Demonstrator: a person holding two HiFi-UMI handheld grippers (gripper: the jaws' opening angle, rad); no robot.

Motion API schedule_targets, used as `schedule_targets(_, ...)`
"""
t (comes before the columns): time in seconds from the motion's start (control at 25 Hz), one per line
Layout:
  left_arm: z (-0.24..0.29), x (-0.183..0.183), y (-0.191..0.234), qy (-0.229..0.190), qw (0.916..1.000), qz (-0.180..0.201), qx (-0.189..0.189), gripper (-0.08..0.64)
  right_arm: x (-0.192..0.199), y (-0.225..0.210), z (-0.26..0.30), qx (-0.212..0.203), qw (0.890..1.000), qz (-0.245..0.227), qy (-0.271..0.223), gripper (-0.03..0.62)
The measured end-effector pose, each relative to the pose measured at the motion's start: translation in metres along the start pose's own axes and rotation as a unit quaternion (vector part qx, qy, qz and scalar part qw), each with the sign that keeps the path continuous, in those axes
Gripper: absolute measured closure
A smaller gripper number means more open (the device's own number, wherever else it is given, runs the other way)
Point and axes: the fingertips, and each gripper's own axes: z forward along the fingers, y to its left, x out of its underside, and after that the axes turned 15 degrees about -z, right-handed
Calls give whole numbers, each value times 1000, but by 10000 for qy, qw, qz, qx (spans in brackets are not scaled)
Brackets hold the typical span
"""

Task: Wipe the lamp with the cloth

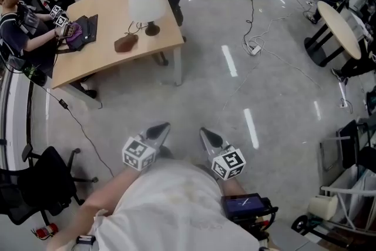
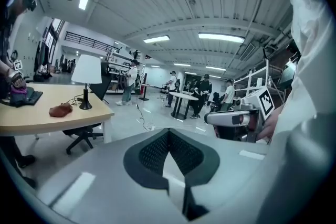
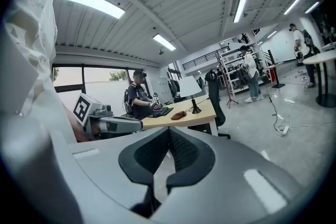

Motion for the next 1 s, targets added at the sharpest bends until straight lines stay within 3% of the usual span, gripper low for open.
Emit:
schedule_targets(0.24,5,-1,-5,69,9999,136,49,560,5,-3,5,-202,9997,106,54,578)
schedule_targets(0.64,53,5,19,327,9992,-179,128,560,20,-31,22,-79,9987,233,437,578)
schedule_targets(1.0,146,-56,32,144,9979,-174,611,560,-1,-105,44,225,9980,-30,590,578)
